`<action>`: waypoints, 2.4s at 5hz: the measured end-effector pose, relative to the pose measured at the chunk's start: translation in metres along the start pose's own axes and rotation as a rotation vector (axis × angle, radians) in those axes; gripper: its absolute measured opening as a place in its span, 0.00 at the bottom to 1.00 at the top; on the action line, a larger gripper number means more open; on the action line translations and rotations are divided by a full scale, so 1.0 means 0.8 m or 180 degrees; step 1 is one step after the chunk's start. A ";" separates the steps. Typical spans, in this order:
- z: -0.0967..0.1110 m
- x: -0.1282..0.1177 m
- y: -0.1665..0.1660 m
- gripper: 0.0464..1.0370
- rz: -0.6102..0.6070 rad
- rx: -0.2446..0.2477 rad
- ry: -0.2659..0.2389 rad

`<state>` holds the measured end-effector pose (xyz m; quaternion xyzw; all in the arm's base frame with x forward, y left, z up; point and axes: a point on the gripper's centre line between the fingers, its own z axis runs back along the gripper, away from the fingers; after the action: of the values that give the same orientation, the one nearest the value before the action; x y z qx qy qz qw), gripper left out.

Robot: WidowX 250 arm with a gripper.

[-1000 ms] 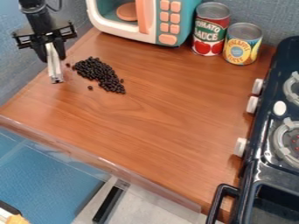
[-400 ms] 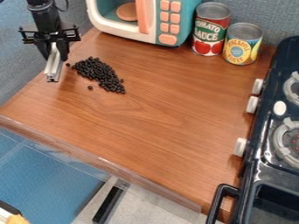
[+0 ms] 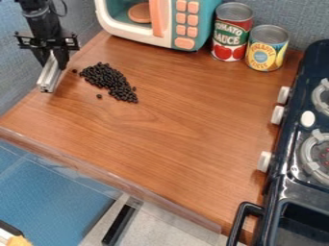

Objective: Sweep into pile

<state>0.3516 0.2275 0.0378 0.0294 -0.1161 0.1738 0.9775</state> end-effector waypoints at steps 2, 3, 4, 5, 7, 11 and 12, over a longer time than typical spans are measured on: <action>-0.011 0.012 0.005 0.33 -0.0113 0.0024 -0.0003; -0.013 0.013 0.005 0.33 -0.0144 0.0036 -0.0020; -0.013 0.011 0.006 0.33 -0.0186 0.0050 0.0020; -0.018 0.011 -0.002 0.33 -0.0257 0.0108 0.0093; -0.022 0.010 -0.014 0.33 -0.0327 0.0178 0.0127; -0.021 -0.005 -0.034 0.33 -0.0486 0.0030 0.0087; -0.024 -0.016 -0.046 0.33 -0.0545 -0.0048 0.0134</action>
<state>0.3571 0.1909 0.0154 0.0281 -0.0939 0.0892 0.9912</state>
